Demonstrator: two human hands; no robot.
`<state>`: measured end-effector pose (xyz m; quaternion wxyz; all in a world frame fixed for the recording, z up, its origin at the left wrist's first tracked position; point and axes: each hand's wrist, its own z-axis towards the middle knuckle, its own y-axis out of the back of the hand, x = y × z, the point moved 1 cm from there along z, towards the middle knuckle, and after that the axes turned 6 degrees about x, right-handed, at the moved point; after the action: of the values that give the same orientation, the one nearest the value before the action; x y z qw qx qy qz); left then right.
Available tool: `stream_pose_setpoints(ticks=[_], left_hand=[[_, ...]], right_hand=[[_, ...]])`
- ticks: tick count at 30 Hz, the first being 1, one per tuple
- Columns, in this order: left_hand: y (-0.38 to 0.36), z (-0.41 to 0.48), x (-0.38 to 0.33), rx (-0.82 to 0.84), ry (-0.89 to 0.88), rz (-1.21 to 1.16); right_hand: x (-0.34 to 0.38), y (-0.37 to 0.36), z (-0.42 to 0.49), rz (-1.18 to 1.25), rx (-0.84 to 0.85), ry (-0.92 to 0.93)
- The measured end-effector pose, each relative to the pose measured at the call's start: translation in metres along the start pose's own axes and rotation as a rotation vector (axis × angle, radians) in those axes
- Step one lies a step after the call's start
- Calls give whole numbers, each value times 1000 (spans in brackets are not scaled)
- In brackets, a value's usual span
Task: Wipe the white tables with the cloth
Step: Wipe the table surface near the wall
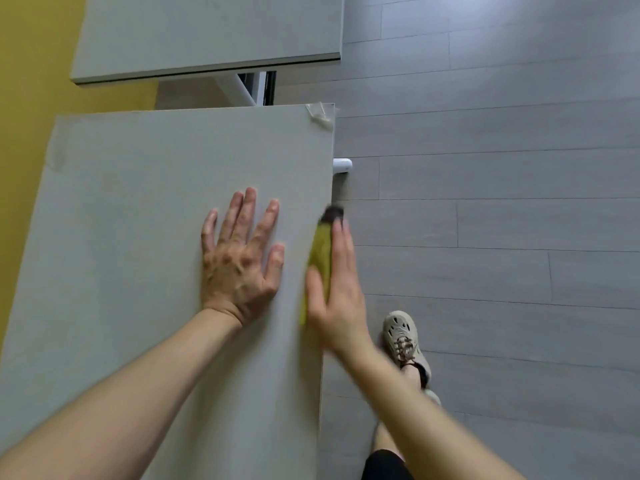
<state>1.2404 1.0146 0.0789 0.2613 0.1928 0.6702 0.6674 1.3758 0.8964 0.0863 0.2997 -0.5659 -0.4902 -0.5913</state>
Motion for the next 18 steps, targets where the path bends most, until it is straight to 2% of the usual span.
stream_pose_setpoints(ticks=[4, 6, 8, 10, 12, 14, 16, 18], left_hand=[[0, -1, 1, -10, 8, 14], [0, 0, 1, -13, 7, 11], [0, 0, 1, -9, 9, 11], [0, -1, 2, -9, 10, 13], [-1, 0, 2, -10, 2, 9], [0, 0, 2, -10, 0, 3], [0, 0, 1, -10, 2, -2], [-1, 1, 1, -10, 4, 0]], right_hand=[[9, 31, 164, -20, -53, -26], [8, 35, 187, -23, -33, -37], [5, 27, 152, -30, -35, -13], [1, 9, 68, -18, -60, 33], [-4, -8, -35, -6, -11, 28], [-3, -13, -101, 9, 38, 0], [-6, -10, -88, -4, 47, -12], [-1, 0, -21, -4, 35, 4]])
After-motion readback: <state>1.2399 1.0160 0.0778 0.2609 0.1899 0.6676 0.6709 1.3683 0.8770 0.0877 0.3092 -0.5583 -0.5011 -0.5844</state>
